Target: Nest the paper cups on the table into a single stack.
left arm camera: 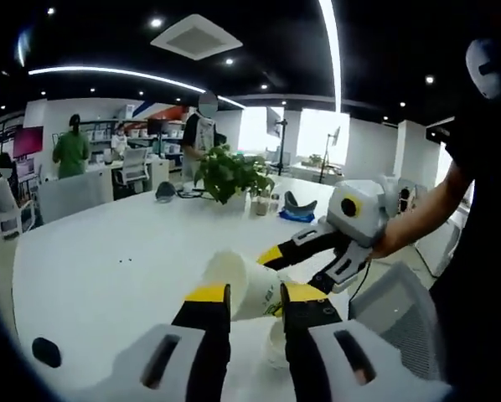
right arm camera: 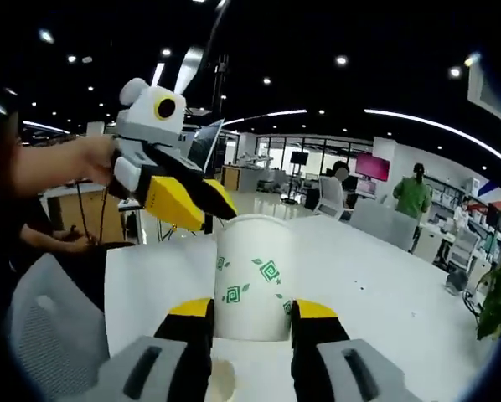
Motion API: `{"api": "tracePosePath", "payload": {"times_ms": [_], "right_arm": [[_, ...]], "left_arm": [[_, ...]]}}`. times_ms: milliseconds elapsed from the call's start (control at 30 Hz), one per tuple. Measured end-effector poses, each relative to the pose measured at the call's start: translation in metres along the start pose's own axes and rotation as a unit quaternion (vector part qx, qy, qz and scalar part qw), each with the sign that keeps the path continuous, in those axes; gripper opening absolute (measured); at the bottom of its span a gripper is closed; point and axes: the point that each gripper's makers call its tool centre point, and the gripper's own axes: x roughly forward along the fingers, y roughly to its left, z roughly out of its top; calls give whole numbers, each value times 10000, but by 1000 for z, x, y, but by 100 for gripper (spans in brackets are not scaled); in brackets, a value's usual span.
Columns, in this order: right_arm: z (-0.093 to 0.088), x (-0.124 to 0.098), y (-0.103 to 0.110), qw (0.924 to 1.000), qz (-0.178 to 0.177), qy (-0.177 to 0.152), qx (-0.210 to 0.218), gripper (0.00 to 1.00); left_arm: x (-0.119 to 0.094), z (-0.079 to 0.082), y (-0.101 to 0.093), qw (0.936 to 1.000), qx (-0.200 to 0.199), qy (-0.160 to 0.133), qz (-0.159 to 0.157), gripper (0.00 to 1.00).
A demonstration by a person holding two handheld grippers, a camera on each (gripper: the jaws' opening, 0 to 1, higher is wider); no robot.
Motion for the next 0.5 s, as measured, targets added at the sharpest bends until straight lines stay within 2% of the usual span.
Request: {"api": "tracePosePath", "payload": {"times_ms": [167, 300, 500], "right_arm": [[-1, -11, 8, 9993, 94, -48, -351, 35], [0, -16, 15, 9987, 142, -108, -474, 35], [1, -20, 20, 9982, 150, -214, -543, 35]], "left_arm": [[7, -7, -23, 9986, 74, 191, -491, 15], [9, -9, -29, 9980, 12, 225, -585, 12], [11, -6, -38, 9967, -122, 105, -789, 7]]}}
